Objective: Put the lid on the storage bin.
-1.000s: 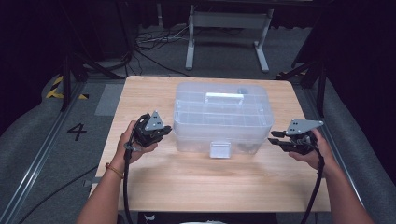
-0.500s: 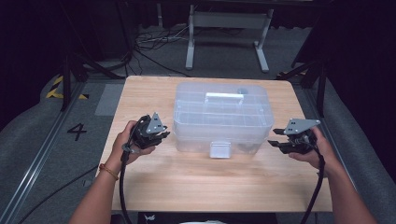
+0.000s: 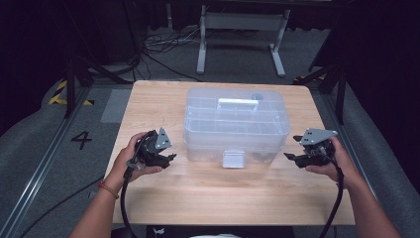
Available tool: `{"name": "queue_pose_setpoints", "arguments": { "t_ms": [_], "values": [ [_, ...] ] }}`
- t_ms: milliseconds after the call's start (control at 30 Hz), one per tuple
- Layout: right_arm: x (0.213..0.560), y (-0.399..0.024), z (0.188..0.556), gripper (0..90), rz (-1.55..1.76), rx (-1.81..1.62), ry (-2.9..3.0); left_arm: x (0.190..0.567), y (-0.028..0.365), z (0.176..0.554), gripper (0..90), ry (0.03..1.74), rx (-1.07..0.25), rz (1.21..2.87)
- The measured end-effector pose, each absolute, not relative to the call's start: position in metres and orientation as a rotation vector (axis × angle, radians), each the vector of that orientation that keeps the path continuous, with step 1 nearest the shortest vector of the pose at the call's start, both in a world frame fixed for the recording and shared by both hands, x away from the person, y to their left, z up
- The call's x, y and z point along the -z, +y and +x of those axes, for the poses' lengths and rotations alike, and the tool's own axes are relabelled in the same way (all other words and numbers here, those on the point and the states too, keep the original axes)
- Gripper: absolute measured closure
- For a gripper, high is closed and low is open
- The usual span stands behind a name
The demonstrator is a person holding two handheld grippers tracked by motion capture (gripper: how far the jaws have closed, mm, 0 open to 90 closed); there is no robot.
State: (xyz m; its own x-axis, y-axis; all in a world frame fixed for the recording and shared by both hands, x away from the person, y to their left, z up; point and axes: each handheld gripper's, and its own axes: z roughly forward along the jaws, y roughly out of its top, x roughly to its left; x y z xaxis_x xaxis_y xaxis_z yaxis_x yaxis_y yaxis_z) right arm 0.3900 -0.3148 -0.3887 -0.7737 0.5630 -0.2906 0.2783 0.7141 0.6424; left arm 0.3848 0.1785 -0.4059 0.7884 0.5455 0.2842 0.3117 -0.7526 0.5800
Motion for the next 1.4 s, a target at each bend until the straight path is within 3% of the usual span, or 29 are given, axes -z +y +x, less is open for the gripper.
{"name": "queue_pose_setpoints", "arguments": {
  "t_ms": [500, 700, 1400],
  "values": [
    [0.407, -0.335, 0.379, 23.1, 0.738, -0.796, 2.388, 0.431, 0.195, 0.362, 18.8, 0.674, -0.629, 2.48],
    [0.417, -0.346, 0.372, 19.1, 0.791, -0.781, 2.348, 0.436, 0.202, 0.355, 18.2, 0.711, -0.6, 2.442],
    [0.455, -0.388, 0.35, 19.6, 1.013, -0.815, 2.31, 0.462, 0.233, 0.337, 18.0, 0.786, -0.505, 2.398]
  ]
}}
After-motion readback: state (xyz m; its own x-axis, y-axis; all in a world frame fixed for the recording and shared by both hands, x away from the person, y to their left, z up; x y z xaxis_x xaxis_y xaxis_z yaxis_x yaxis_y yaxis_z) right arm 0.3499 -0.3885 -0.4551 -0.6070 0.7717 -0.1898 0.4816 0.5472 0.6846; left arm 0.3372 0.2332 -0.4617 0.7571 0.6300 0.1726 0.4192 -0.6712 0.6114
